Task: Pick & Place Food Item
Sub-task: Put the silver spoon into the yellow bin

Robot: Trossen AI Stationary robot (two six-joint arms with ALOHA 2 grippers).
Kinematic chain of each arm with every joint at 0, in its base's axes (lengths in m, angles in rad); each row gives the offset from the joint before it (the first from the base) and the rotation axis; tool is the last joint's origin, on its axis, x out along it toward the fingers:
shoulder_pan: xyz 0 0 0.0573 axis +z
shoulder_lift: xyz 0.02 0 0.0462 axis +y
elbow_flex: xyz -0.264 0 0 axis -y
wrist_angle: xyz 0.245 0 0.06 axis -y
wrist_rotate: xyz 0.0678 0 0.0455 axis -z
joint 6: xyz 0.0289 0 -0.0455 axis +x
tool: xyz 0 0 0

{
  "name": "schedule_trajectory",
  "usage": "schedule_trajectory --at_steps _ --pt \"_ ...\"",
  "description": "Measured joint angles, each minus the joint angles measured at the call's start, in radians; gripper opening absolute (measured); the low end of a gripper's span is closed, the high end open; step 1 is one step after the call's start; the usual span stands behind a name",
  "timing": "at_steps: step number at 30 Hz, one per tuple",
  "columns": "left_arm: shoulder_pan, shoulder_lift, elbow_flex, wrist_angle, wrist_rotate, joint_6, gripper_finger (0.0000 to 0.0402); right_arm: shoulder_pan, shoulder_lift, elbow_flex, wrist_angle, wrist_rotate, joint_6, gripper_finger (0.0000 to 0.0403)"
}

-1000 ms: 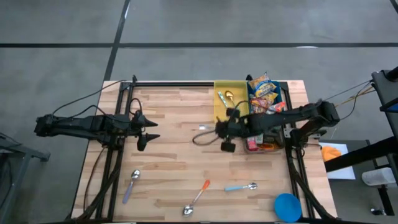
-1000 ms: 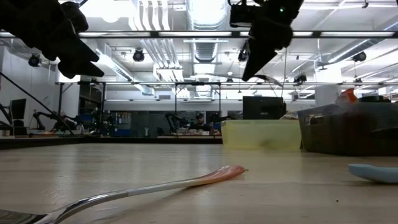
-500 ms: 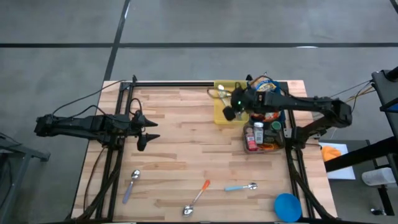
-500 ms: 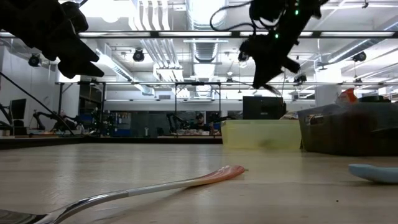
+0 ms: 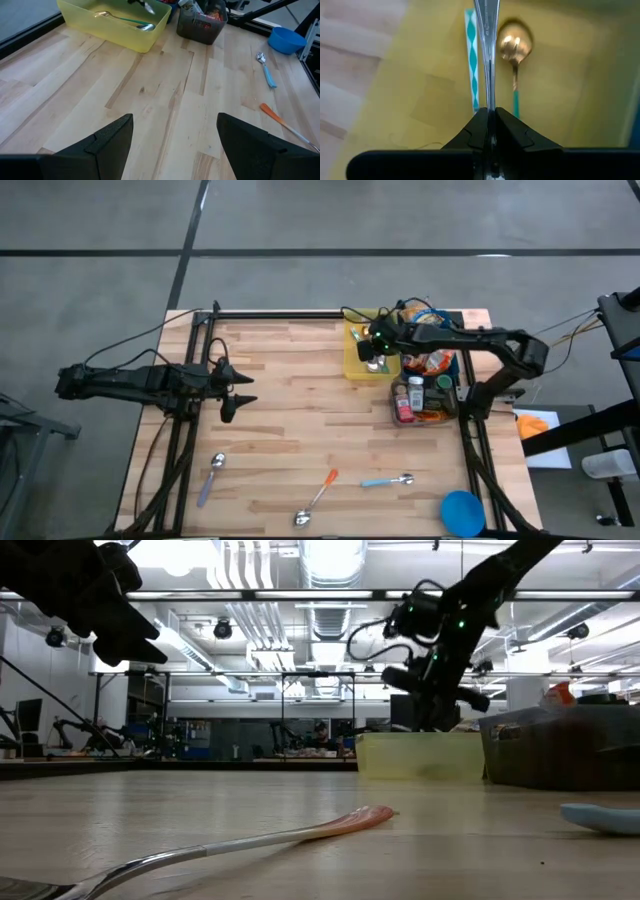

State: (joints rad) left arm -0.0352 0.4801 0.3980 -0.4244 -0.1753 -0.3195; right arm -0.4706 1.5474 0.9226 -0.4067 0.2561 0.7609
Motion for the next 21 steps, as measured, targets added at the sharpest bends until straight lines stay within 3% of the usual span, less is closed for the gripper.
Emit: schedule_trajectory --at_steps 15,21 --pt "0.0 0.0 0.0 0.0 0.0 0.0 0.029 -0.01 0.183 0.088 -0.007 -0.03 -0.008 0.0025" --pt "0.0 0.0 0.0 0.0 0.0 0.0 0.029 -0.011 0.189 0.098 -0.006 -0.03 -0.012 0.0069"
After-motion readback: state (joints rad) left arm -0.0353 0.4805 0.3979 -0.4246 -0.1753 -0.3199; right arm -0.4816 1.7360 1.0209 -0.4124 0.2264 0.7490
